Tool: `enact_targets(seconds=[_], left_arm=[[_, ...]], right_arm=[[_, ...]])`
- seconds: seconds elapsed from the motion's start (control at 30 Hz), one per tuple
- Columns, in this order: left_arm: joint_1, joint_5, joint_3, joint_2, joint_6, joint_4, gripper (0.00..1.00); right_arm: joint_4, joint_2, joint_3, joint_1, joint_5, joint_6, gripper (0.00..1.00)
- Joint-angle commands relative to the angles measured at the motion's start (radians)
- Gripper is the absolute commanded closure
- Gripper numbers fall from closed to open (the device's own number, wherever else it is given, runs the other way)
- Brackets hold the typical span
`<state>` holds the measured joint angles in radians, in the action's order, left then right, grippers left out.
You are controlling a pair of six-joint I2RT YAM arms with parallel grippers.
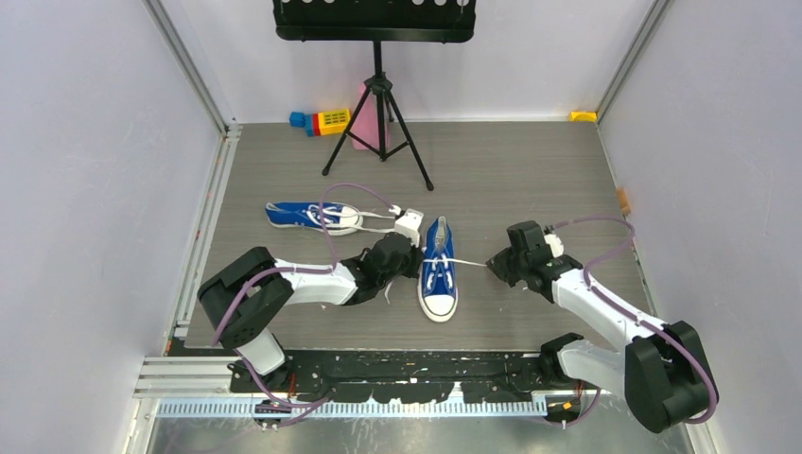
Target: Tie the shoes
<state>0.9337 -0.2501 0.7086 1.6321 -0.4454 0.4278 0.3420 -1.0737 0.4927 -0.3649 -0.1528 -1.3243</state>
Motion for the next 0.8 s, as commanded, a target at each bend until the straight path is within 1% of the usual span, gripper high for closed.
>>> enact_targets(seconds=[0.0,0.1,0.2,0.3,0.5,0.63,0.7,0.77], left_arm=[[-0.01,0.014,0.02,-0.02,0.13,-0.024,1.0],[-0.01,0.063,0.031,-0.042,0.227,-0.039,1.0],[-0.01,0.121,0.043,-0.049,0.321,-0.043,1.0],[-0.01,0.164,0.062,-0.038,0.369,-0.041,1.0],[-0.01,0.211,0.071,-0.024,0.407,0.012,1.0],[-0.01,0.213,0.106,-0.013,0.411,-0.027,1.0],[-0.01,0.223,0.119,-0.005,0.412,-0.034,1.0],[-0.01,0.224,0.128,-0.002,0.417,-0.029,1.0]], right_arm=[[-0.134,-0.027,0.045,0.016,0.149,0.233,1.0],[-0.239,-0.034,0.045,0.015,0.265,0.285,1.0],[-0.271,-0.059,0.072,0.015,0.33,0.335,1.0],[-0.296,-0.078,0.093,0.015,0.366,0.369,0.99],[-0.291,-0.111,0.139,0.015,0.351,0.406,0.97],[-0.272,-0.15,0.189,0.015,0.34,0.437,0.95],[-0.278,-0.175,0.205,0.015,0.343,0.446,0.93],[-0.282,-0.191,0.215,0.015,0.345,0.446,0.85]])
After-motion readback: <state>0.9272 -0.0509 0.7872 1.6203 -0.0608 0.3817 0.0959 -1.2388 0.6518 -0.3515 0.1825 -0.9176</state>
